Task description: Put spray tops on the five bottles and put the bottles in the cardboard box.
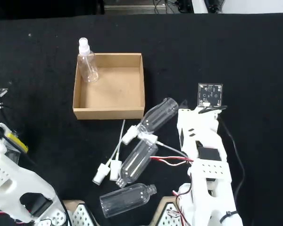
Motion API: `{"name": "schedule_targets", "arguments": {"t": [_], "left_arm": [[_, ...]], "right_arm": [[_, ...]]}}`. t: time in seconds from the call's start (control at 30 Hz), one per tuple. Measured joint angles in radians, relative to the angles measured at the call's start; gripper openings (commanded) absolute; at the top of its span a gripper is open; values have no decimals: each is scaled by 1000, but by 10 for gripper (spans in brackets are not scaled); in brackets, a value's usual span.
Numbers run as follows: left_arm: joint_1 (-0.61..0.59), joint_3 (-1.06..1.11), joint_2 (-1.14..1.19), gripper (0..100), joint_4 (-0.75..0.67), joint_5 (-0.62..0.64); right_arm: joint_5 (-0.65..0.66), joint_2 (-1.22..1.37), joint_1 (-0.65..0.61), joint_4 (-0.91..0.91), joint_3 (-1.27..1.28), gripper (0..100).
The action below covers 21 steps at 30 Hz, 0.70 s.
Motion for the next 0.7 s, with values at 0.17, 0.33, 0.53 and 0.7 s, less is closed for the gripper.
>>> {"name": "schedule_targets", "arguments": {"t": [0.17,0.33,0.53,0.7], "left_arm": [[3,15,0,288,0,-55],[-14,15,-6,288,-29,-97],[-38,15,-12,288,-94,-104],[-37,15,-12,287,-94,-104]], "right_arm": [[0,0,0,0,0,204],[0,0,0,0,0,204],[0,0,0,0,0,204],[0,0,0,0,0,204]]}}
